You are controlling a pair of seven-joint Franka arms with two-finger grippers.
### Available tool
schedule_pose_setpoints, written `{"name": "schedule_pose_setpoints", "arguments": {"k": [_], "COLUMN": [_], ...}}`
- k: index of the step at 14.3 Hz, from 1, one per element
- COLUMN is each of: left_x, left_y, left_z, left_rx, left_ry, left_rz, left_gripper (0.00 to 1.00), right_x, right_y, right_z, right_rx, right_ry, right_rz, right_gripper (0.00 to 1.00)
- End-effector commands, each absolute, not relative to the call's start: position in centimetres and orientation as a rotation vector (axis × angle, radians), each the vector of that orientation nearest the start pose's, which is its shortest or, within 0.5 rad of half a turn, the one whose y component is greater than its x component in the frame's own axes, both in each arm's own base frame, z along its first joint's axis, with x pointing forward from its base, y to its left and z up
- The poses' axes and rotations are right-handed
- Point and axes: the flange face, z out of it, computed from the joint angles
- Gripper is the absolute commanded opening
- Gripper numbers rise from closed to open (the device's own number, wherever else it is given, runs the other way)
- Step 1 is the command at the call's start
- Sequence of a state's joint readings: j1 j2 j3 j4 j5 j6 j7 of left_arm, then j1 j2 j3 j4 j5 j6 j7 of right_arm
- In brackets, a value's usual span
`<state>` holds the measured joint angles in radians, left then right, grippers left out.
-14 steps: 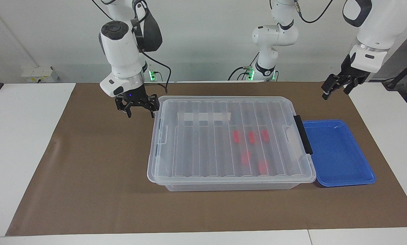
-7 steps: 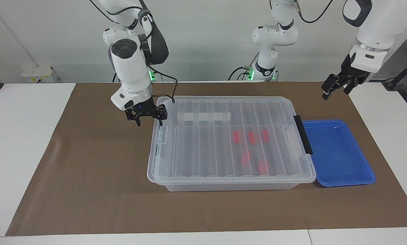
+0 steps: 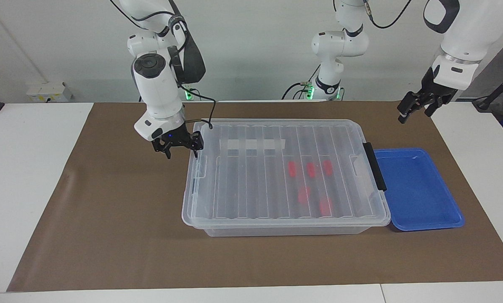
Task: Place red block in blue tray from box
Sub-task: 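Grasp the clear lid edge with the right gripper, then slide the clear lid away from the blue tray with the right gripper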
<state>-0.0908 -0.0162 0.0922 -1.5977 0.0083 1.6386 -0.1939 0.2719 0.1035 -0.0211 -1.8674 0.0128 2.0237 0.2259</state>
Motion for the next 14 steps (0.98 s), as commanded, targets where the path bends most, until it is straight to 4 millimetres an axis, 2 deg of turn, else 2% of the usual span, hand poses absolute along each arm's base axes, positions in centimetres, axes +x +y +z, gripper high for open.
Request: {"name": "schedule_pose_setpoints", "arguments": {"k": [1,6,14], "left_x": [54.8,54.8,55.0], "left_y": [0.4,0.4,0.3], "left_z": [62.9,62.9,63.0], "left_rx": [-3.145,-3.145,-3.145], "left_ry": [-0.301,-0.301,-0.306], "left_rz": [-0.080,-0.080,-0.101], "left_gripper": [1.00,1.00,1.00], "right_x": [57.6,58.4,58.5], "right_y": [13.3,8.9,4.0], "right_z": [46.1,46.0,45.9], "right_rx": [-3.107,-3.110,-3.103], "right_ry": [-0.089,-0.186,-0.366], "right_rz": [-0.070,-0.064,0.003], "right_gripper": [0.94,0.94,0.94]}}
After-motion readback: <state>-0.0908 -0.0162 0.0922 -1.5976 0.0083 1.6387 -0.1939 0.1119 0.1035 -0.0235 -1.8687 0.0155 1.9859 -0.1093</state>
